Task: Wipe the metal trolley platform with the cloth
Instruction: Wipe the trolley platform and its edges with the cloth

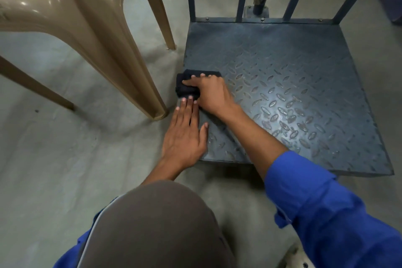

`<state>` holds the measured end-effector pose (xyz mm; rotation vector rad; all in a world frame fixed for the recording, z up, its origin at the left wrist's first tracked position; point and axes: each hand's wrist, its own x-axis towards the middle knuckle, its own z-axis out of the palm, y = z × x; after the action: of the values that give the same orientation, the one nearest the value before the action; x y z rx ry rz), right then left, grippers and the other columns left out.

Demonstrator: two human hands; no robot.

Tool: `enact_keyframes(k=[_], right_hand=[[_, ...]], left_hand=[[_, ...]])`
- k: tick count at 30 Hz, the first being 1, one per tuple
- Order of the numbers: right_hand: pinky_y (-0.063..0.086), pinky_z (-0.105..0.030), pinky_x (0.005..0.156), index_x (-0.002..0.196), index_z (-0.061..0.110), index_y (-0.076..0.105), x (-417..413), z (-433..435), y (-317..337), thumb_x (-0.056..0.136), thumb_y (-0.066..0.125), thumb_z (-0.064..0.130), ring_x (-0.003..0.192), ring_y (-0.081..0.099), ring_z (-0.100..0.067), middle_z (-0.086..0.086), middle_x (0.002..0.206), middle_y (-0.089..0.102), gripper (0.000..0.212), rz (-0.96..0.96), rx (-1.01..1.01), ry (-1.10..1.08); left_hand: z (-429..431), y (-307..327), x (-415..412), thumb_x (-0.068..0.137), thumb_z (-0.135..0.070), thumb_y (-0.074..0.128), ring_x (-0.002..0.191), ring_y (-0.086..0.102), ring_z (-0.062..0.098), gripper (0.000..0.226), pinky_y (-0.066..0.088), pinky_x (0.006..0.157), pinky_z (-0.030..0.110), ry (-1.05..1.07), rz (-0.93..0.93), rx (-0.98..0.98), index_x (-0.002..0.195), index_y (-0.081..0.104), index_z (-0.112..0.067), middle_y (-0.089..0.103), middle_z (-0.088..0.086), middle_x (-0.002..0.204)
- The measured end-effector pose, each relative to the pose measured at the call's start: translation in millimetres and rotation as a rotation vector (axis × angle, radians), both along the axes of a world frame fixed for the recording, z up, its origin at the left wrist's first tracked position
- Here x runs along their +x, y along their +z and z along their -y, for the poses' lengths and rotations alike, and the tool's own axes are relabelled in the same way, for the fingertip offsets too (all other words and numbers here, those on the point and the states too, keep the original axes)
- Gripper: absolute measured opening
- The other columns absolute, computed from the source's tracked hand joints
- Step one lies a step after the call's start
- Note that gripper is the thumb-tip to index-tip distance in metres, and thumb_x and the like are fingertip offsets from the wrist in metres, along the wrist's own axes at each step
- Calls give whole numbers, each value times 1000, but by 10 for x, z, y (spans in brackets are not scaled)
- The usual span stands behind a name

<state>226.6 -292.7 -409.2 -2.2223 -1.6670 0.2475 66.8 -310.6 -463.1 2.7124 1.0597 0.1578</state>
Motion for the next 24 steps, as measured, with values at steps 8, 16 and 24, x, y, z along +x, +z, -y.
enact_keyframes(k=[8, 16, 24], right_hand=[[52, -44, 104, 146, 33, 58, 417, 381, 57, 89, 60, 2, 125, 61, -39, -15, 139, 65, 65, 26, 24, -266], [49, -44, 112, 137, 26, 68, 170, 741, -318, 76, 58, -12, 134, 59, -31, -10, 140, 66, 72, -37, 220, -324], [44, -60, 113, 144, 22, 62, 322, 787, -328, 85, 62, -10, 145, 45, -40, -14, 149, 58, 67, 36, 218, -464]], left_hand=[[-260, 21, -9, 111, -56, 23, 160, -19, 15, 74, -11, 130, 34, -91, -13, -99, 168, -3, -16, -14, 2, 175], [-1373, 96, 884, 114, -45, 21, 162, -9, 22, 65, -6, 131, 39, -191, -42, -58, 169, 4, -16, -6, 8, 176], [-2060, 371, 1522, 112, -45, 37, 162, -10, 27, 69, -5, 129, 41, -236, -150, -201, 169, 6, -21, -7, 9, 176]])
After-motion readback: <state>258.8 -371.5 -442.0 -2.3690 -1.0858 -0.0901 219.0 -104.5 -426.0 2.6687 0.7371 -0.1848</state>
